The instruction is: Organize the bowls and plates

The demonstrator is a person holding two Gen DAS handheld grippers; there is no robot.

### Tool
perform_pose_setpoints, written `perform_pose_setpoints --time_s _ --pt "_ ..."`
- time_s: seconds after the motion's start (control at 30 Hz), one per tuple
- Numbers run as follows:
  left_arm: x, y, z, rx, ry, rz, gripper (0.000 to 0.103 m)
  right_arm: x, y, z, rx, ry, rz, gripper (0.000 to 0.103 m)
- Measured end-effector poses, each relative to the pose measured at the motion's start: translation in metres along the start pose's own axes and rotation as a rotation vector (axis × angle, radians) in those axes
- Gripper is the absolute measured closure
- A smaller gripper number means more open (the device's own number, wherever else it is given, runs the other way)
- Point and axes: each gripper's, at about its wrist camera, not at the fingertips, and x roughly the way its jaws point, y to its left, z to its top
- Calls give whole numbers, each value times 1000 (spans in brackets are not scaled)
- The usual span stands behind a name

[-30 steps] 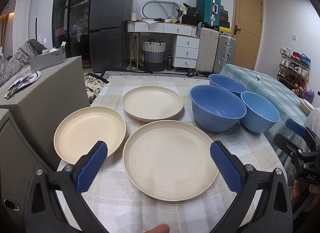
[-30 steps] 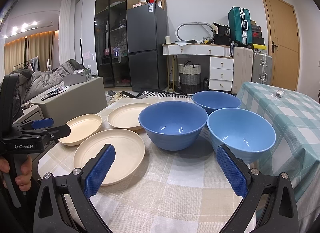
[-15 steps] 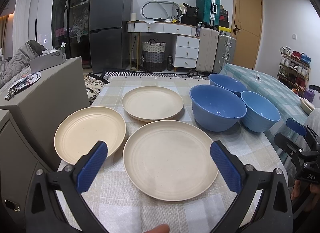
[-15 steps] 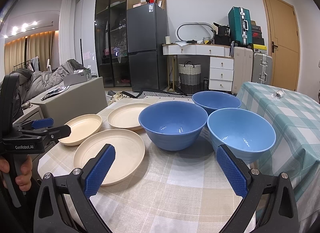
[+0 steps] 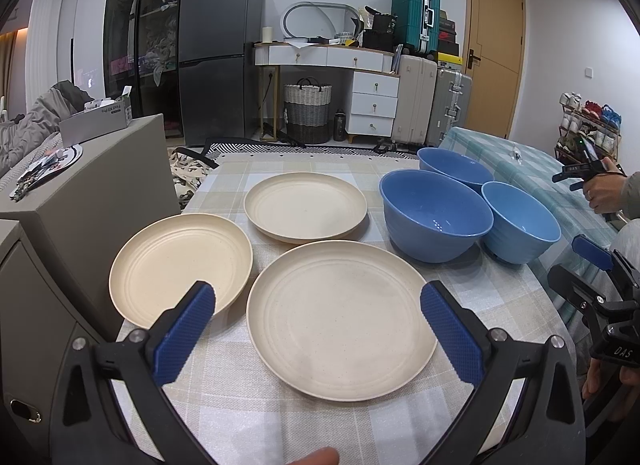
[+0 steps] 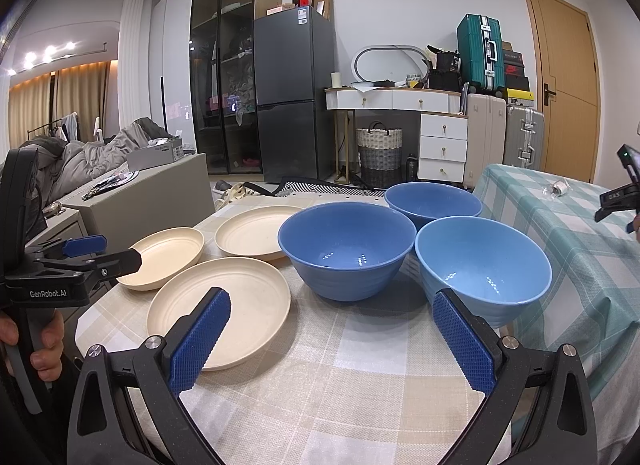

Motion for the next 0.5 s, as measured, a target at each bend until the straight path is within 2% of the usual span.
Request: perform_pose_setpoints --time_s 0.5 --pt "-1 0 2 1 0 -2 0 1 -2 1 1 -3 0 0"
